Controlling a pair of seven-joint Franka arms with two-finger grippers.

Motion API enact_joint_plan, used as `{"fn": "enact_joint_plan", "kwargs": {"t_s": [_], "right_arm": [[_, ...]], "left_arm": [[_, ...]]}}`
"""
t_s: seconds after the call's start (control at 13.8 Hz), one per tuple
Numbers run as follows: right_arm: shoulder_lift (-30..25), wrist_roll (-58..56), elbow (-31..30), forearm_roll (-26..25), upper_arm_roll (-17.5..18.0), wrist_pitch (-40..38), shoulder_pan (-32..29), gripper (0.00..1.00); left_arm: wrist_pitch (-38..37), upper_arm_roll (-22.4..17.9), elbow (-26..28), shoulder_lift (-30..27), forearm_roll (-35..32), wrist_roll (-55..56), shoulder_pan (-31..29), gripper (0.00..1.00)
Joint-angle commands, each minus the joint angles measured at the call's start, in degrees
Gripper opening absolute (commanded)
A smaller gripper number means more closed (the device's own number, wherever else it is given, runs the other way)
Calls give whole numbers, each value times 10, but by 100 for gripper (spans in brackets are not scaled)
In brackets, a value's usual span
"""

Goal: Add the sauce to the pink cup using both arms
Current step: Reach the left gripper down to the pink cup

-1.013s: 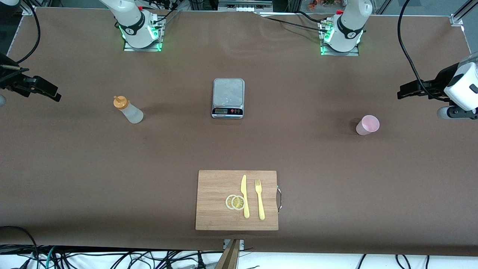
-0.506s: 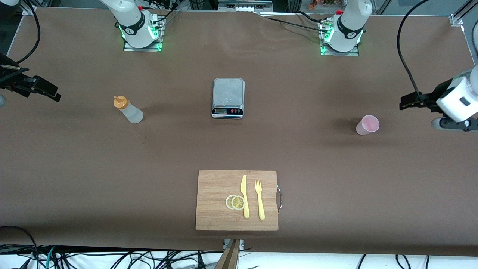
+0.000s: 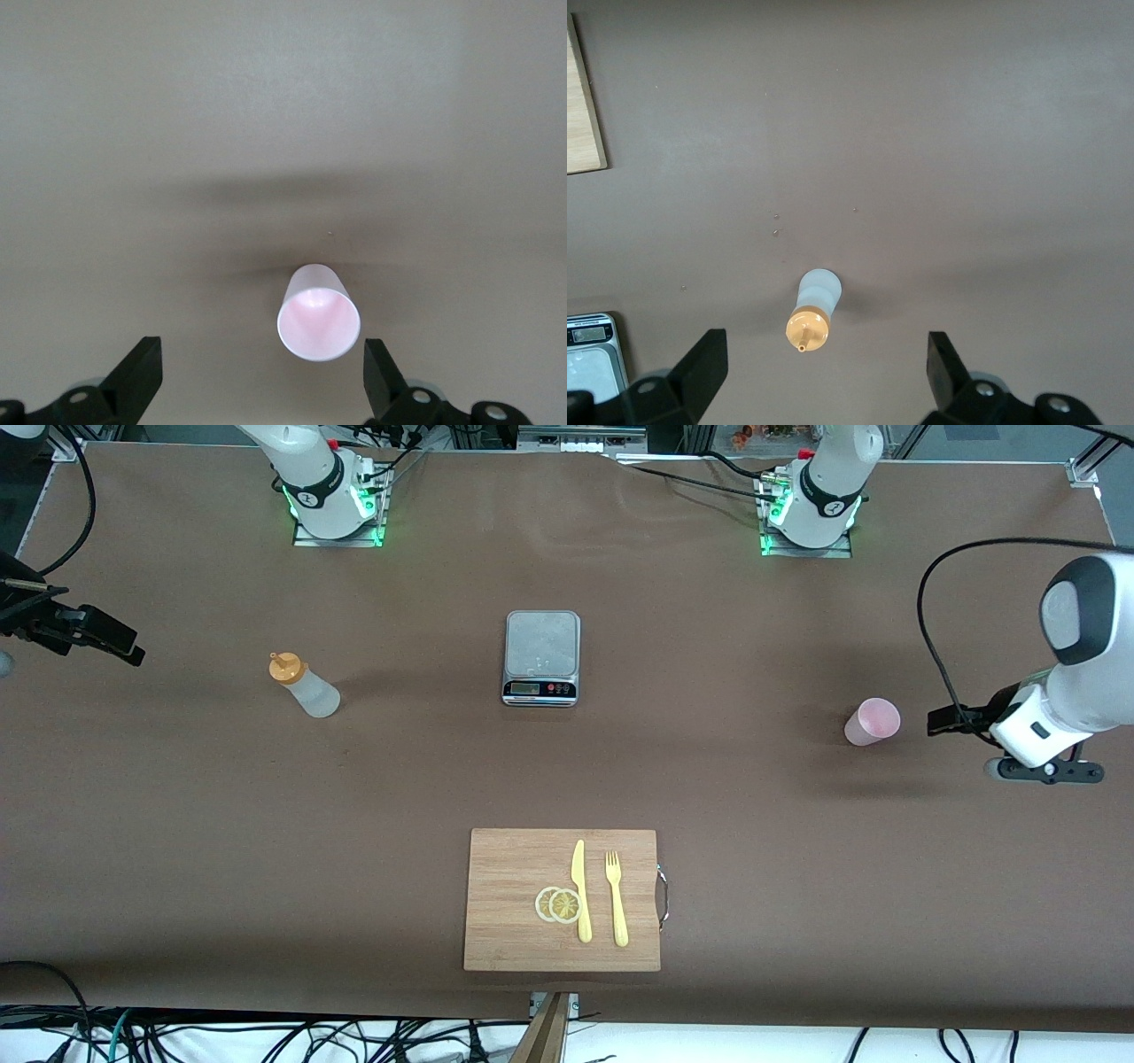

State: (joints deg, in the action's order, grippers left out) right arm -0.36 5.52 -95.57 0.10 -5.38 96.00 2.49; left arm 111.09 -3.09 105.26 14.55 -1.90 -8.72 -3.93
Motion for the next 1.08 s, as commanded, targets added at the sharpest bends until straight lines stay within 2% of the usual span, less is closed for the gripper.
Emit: {"fn": "enact_joint_plan", "kwargs": {"t_s": [0.0,0.29,0.58,0.8,1.01], "right_arm": [[-3,-10,1,9,-1,-6,-2,100],[-3,-10,1,9,-1,-7,-2,100],[-3,-10,1,9,-1,-7,-1,100],[-3,-10,1,9,-1,-7,-1,100],[-3,-10,1,9,-1,-7,-2,100]], "left_arm": [[68,4,44,20,-4,-37,-16,99],[146,1,108,26,-4,-49,-16,99],[154,1,148,20,-3,-52,-16,98],[200,0,184,18,-2,-73,-17,97],[217,0,202,15,-2,-73,-17,92]]}}
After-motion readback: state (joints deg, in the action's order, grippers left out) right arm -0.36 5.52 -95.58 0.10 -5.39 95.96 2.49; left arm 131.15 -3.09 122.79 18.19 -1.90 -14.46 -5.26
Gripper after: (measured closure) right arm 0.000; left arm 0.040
